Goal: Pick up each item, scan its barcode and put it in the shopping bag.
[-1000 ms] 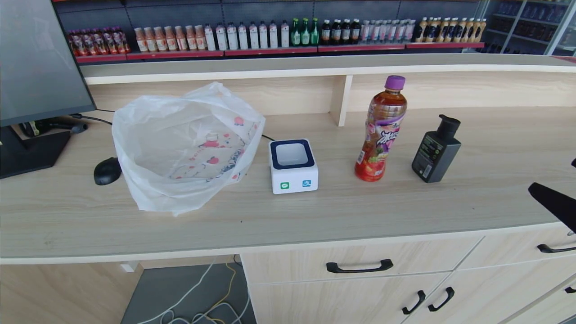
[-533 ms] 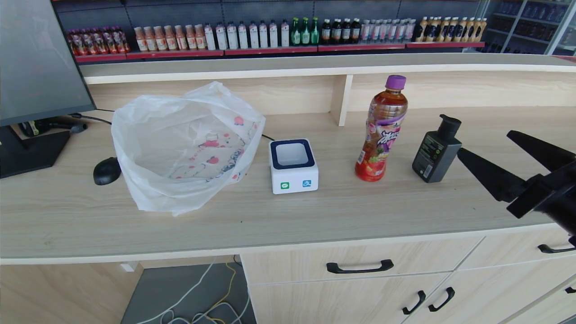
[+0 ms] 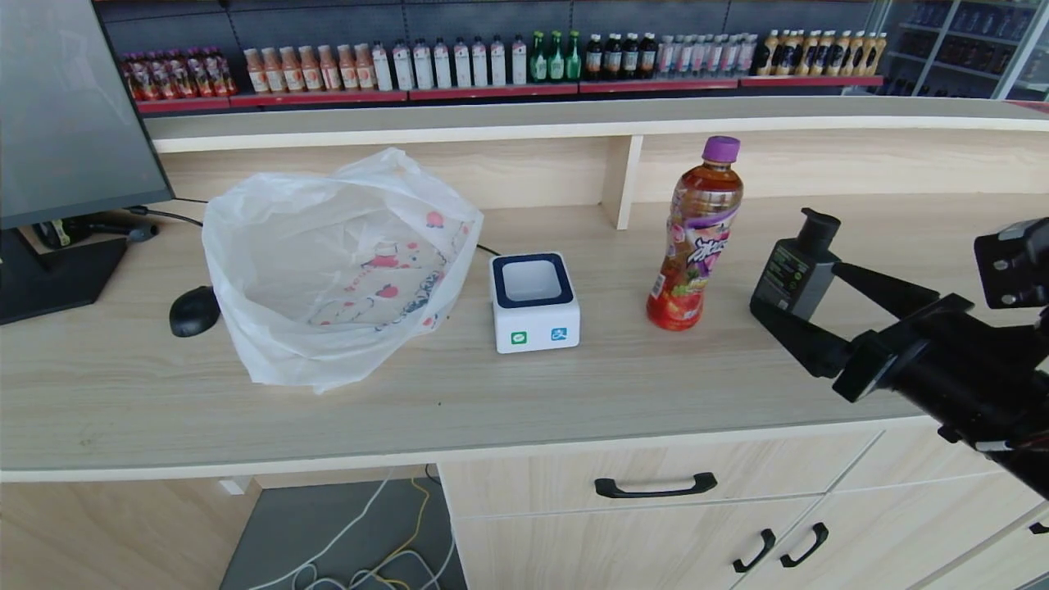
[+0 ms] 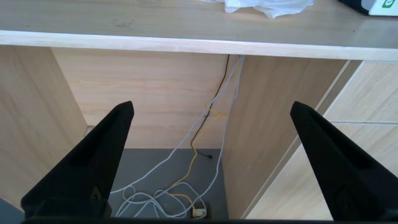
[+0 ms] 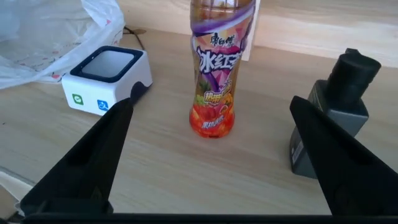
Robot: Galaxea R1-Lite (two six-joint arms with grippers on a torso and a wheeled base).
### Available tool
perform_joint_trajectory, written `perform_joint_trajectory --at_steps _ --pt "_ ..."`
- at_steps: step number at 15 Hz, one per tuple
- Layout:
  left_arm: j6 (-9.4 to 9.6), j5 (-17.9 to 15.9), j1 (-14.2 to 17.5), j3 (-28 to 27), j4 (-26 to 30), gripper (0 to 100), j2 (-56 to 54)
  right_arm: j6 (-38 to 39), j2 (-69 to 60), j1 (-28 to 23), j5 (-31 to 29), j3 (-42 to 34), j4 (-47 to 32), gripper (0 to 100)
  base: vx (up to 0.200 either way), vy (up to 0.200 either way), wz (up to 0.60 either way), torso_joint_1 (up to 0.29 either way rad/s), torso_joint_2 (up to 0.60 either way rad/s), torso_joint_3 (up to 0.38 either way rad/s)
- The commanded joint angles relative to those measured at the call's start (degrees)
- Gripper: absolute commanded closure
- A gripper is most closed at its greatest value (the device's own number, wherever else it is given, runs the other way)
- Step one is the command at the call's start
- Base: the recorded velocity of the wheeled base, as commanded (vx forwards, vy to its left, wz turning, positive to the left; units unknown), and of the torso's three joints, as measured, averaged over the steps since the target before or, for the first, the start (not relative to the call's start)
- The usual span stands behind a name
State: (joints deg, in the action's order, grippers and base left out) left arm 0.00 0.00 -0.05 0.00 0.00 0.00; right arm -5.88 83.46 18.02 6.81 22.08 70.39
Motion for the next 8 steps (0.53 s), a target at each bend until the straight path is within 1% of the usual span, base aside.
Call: perform_joint_trajectory --at_steps 1,3,5,8 --pt "0.0 0.0 0.0 0.0 0.0 0 0.0 -0.5 1.5 1.0 0.0 1.8 0.0 0 0.0 0.0 0.0 0.0 0.0 0.0" --pt "0.0 0.0 0.0 0.0 0.0 0 0.0 -0.6 2.9 1.0 0.0 3.1 0.0 0 0.0 0.0 0.0 0.0 0.0 0.0" --pt "0.0 0.0 0.0 0.0 0.0 0 0.0 -1.0 4.1 1.0 0.0 6.1 0.0 0 0.0 0.0 0.0 0.0 0.0 0.0" --pt "0.0 0.0 0.0 0.0 0.0 0 0.0 -1.1 5.2 1.2 0.0 6.5 0.0 0 0.0 0.0 0.0 0.0 0.0 0.0"
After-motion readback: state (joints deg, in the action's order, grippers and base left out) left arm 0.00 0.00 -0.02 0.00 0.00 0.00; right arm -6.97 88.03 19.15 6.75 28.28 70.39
